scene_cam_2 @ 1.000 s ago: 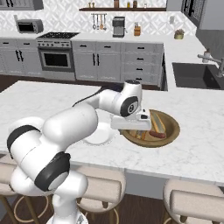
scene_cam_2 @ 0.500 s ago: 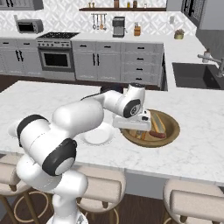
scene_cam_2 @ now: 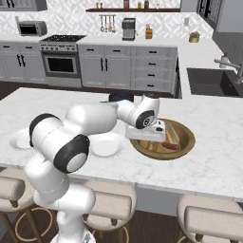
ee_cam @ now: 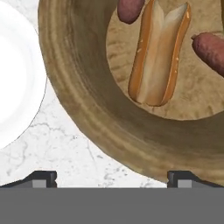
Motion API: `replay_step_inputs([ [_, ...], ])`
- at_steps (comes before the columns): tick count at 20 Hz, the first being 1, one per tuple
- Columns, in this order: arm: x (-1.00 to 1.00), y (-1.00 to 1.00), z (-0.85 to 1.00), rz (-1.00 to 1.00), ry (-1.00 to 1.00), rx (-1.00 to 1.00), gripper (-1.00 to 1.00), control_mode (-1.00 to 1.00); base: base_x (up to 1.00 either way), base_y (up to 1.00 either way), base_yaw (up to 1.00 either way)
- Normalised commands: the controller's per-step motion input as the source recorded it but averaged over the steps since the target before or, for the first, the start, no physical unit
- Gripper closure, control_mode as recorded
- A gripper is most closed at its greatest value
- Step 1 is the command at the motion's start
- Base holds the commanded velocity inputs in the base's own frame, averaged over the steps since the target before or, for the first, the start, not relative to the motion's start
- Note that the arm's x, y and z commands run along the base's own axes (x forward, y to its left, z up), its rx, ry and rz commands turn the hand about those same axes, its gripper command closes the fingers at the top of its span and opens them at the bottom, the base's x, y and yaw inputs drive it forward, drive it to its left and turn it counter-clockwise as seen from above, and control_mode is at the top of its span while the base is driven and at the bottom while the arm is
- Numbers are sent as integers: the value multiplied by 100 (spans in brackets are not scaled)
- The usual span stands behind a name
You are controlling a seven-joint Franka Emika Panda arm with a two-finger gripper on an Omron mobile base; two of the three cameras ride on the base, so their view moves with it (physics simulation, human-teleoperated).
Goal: Place one bun and one sausage from the bowl on each plate.
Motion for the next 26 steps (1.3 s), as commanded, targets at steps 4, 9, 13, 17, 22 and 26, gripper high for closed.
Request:
replay_step_inputs([
  [4,39,-18,-3,0,0,5,-100,-100,0,0,0],
  [9,38,-3,-22,0,0,6,-100,-100,0,0,0],
  [13,38,-7,-31,0,0,3,-100,-100,0,0,0],
  [17,35,-33,-21,0,0,3,-100,-100,0,0,0],
  [22,18,-23,-36,0,0,0,-100,-100,0,0,0],
  [26,8,2,-31,0,0,0,-100,-100,0,0,0],
])
